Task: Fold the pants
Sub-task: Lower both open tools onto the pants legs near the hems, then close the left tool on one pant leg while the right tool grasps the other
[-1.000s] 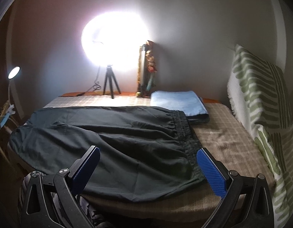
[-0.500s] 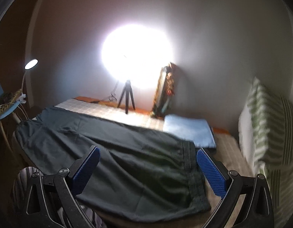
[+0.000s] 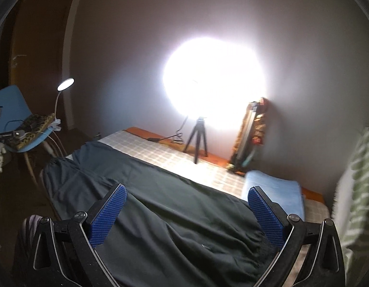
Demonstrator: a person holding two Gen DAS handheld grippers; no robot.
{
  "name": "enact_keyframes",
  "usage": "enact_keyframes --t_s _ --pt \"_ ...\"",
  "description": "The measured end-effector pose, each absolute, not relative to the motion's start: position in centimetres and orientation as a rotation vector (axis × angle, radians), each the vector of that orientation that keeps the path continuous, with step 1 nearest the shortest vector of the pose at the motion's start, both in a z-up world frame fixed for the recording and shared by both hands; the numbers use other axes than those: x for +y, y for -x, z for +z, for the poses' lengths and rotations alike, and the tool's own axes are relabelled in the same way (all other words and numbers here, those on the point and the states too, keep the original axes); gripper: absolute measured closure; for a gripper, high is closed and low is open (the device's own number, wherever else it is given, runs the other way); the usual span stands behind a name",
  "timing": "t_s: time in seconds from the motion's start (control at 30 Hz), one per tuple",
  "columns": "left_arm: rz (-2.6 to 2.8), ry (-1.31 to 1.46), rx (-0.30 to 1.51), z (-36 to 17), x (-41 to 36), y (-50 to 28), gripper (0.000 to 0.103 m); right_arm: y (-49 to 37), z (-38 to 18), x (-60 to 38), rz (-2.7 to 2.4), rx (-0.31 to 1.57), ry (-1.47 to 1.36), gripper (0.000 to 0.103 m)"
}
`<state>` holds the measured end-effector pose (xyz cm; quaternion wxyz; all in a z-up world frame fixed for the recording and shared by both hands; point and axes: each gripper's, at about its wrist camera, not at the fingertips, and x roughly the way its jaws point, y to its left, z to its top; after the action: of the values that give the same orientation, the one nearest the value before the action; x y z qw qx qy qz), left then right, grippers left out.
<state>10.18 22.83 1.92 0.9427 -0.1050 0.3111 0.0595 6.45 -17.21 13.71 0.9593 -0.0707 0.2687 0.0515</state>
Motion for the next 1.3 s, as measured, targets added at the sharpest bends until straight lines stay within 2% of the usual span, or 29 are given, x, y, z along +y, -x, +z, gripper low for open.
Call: enact_keyframes --t_s 0.17,0.47,0.7,0.9,1.2,1.27,1.3 --pt "0.086 0.257 0.693 0.6 23.2 -15.3 0.018 -13.5 12.8 -16.9 0.212 0.62 0.103 0.0" --pt "0.047 0.198 0.817 -3.1 20.0 -25.1 0.018 -26.6 6.2 -15.9 0.318 0.775 0.137 0.006" --pt "-0.038 0.099 0.901 -5.9 14.7 -31.6 0.018 -35.5 -2.6 -15.5 0.392 0.964 0.211 0.023" --pt "-0.071 0.099 0.995 -9.2 11.8 -36.8 0.018 -39.5 -8.6 -16.8 0.422 1.06 0.229 0.026" --pt "-0.021 0.171 1.071 -11.4 10.8 -42.9 0.018 -40.6 -12.1 -17.6 0.482 1.133 0.235 0.027" --pt "-0.015 0.186 1.08 -11.8 10.6 -44.0 0.018 -39.9 -11.9 -17.0 0.488 1.114 0.262 0.034" --pt "-0.009 0.199 1.09 -12.0 10.7 -44.5 0.018 -39.5 -11.7 -16.8 0.507 1.109 0.25 0.05"
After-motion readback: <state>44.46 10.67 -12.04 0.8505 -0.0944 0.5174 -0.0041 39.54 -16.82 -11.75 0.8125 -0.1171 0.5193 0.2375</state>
